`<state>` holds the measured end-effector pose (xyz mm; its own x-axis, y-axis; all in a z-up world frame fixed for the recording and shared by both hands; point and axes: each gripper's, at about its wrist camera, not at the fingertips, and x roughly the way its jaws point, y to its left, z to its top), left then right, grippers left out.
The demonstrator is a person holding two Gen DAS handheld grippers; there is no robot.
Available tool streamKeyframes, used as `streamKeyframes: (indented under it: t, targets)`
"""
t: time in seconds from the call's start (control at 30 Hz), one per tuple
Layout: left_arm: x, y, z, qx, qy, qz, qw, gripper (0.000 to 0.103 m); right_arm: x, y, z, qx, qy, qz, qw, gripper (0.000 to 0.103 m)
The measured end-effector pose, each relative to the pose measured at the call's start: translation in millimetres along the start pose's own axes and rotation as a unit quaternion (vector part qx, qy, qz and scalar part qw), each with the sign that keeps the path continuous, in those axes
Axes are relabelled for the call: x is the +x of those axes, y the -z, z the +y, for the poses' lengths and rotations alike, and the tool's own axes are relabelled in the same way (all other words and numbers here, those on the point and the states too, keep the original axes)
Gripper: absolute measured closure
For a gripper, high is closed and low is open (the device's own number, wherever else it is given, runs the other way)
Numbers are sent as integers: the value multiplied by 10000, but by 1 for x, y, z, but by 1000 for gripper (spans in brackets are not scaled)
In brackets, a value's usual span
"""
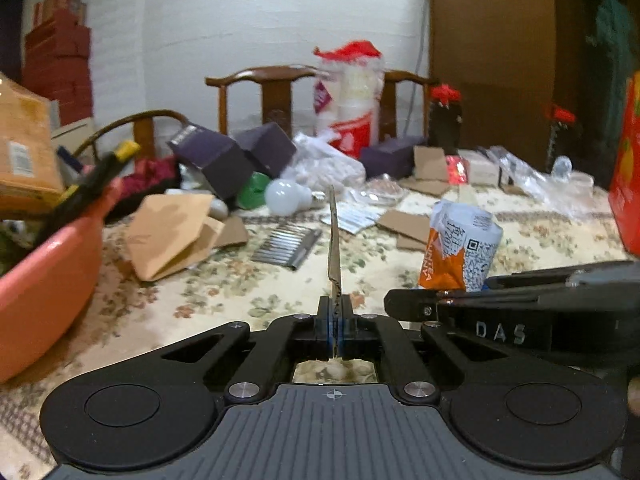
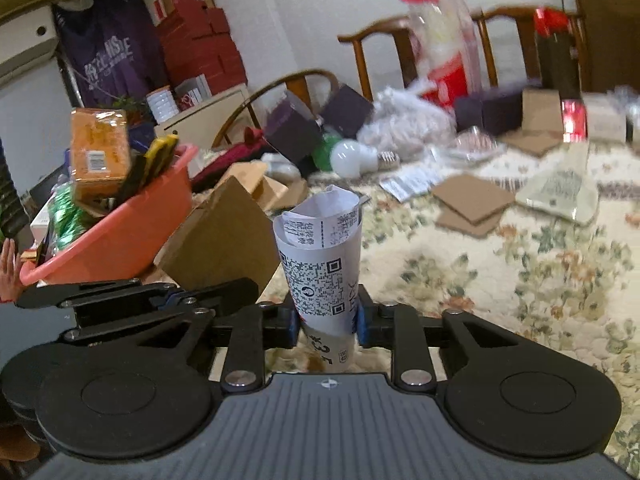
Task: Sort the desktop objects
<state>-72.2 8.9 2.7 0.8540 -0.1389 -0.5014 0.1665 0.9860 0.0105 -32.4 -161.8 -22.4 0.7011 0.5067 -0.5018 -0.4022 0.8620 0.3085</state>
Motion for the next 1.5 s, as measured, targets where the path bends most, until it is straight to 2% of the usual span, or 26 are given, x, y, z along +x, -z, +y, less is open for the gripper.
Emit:
streamKeyframes:
  t: [0.2,0.4,0.7,0.9,1.13,1.5]
  targets:
    - [-40,-7,8,-61,-249,-395,9989,103,-23,-6,38,-492,206,-433,9976,78]
    - [-87,-30,30,-185,-530,-856,9947,103,-43,-32,83,-802,42,-756,9939,78]
    - [-150,-78,84,-335,-1213,-1528,9802,103,-53,-93,166,-1257,-406,-1176,9842,78]
    - [-181,-100,125,-464,-1615,-1801,9692,103,-45,-124,223,-1504,-766,-1336,9766,78]
    - [-195,-99,174,-682,-2010,-1792,9606,103,-10,-141,275,-1592,-1137,-1175,9736,77]
    - [-174,-75,239,-1069,-2199,-1419,9592,103,57,-126,320,-1615,-1289,-642,9763,77]
